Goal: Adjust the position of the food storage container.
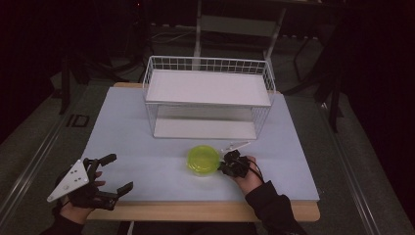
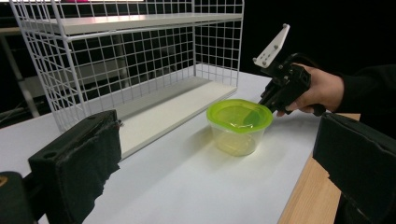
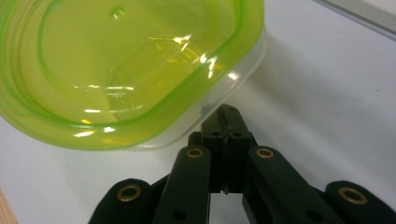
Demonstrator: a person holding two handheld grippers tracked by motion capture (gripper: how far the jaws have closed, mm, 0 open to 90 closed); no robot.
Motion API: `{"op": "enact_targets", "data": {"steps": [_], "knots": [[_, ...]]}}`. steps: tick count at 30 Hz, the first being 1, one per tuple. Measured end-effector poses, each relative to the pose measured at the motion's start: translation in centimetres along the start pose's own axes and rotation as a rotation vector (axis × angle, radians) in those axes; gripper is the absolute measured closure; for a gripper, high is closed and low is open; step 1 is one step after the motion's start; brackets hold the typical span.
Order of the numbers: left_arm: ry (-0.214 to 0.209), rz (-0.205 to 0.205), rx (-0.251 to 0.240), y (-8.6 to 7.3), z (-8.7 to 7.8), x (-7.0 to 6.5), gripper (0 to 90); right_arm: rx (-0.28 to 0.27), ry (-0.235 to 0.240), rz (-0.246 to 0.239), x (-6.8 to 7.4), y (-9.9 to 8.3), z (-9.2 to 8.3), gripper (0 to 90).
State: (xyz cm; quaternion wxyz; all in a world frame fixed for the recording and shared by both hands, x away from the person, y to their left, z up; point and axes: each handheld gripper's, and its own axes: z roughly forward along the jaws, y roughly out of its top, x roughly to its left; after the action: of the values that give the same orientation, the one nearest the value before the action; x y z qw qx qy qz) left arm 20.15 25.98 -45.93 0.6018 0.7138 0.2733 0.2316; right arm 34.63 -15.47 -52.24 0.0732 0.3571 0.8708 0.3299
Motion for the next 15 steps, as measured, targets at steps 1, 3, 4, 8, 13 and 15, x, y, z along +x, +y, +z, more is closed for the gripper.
{"op": "enact_targets", "data": {"steps": [1, 3, 4, 8, 13, 15], "knots": [[-0.002, -0.001, 0.0, 0.0, 0.0, 0.0, 1.7, -0.001, -0.009, 0.0, -0.1, 0.0, -0.1, 89.7], [-0.011, -0.006, -0.004, 0.0, 0.1, 0.0, 1.7, -0.002, -0.022, -0.009, -0.3, -0.1, -0.5, 89.3], [-0.019, -0.013, -0.009, 0.1, 0.2, 0.0, 1.7, -0.004, -0.03, -0.004, -0.4, -0.1, -0.8, 87.9], [-0.037, -0.004, 0.006, 0.3, 0.7, 0.0, 1.7, -0.029, -0.078, -0.016, -0.5, -0.1, -2.5, 83.6], [-0.051, 0.011, 0.009, 0.7, 1.1, -0.1, 1.7, -0.076, -0.088, -0.056, 0.0, 0.0, -5.1, 78.3], [-0.067, 0.008, 0.0, 1.1, 1.7, -0.3, 1.7, -0.076, -0.088, -0.056, 0.0, 0.0, -5.1, 76.8]]}}
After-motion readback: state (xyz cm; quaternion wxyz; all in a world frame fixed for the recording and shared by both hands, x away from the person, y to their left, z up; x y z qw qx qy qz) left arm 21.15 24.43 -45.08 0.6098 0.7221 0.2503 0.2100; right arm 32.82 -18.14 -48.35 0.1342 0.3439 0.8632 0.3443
